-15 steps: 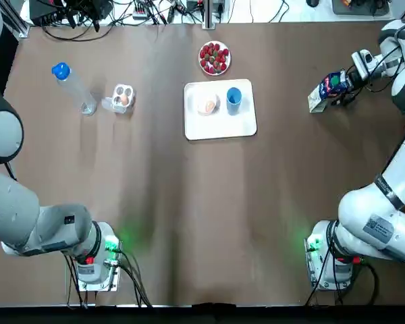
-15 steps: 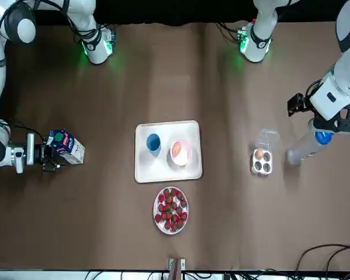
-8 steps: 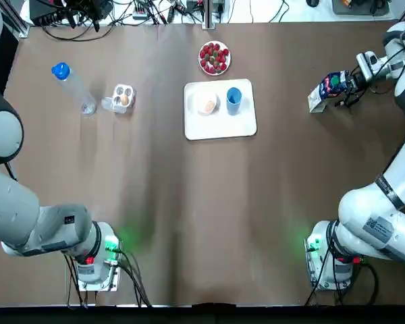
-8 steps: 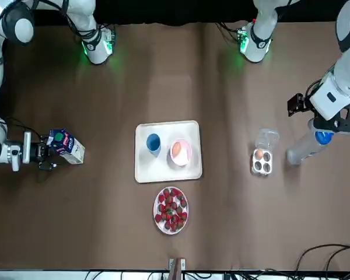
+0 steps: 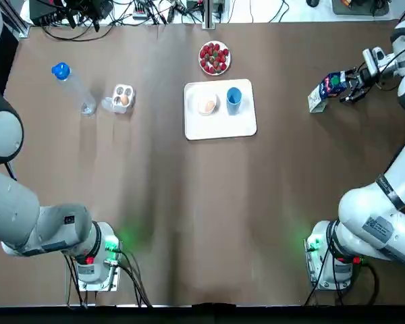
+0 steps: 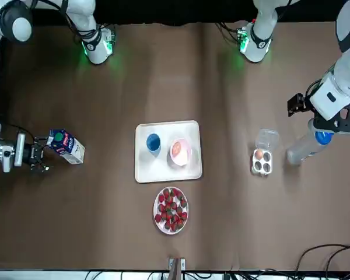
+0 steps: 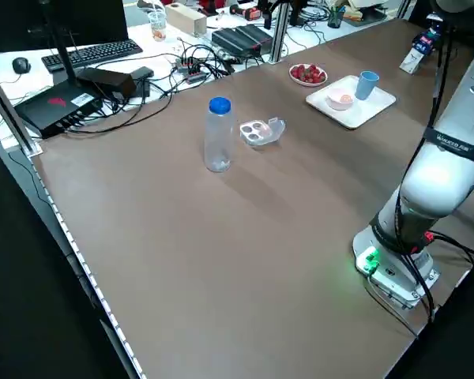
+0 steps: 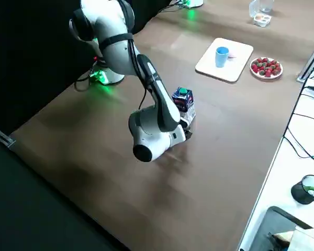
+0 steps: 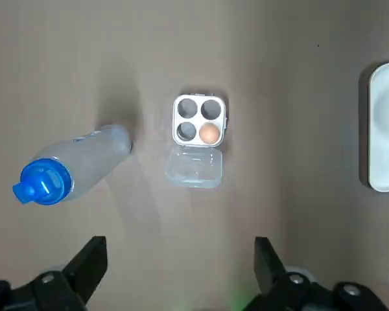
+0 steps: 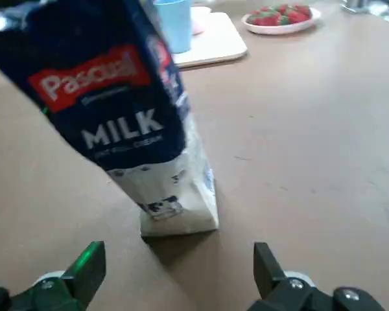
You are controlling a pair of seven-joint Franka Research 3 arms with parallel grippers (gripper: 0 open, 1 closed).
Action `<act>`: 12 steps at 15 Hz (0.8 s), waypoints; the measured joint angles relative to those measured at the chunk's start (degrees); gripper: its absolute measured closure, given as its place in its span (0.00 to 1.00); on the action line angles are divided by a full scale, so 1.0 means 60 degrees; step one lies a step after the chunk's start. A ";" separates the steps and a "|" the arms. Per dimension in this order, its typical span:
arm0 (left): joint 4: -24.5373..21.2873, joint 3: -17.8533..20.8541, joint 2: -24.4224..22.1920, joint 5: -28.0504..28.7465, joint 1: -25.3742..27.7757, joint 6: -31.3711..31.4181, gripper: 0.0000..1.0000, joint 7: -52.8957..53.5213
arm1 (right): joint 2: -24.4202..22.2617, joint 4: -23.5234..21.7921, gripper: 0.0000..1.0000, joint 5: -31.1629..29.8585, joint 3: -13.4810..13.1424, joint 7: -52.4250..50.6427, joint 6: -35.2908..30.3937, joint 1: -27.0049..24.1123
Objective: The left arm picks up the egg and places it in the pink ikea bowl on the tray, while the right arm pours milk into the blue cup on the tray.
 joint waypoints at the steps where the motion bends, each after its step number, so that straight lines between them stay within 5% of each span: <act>1: 0.0000 0.0000 0.0000 0.0000 0.0000 0.0000 0.00 0.0000 | -0.0071 0.0137 0.00 -0.0028 0.0004 0.0371 0.0001 0.0006; 12: 0.0000 -0.0029 0.0000 0.0000 -0.0005 0.0000 0.00 -0.0001 | -0.1649 0.1509 0.00 -0.2629 0.0118 0.6385 -0.0322 0.1535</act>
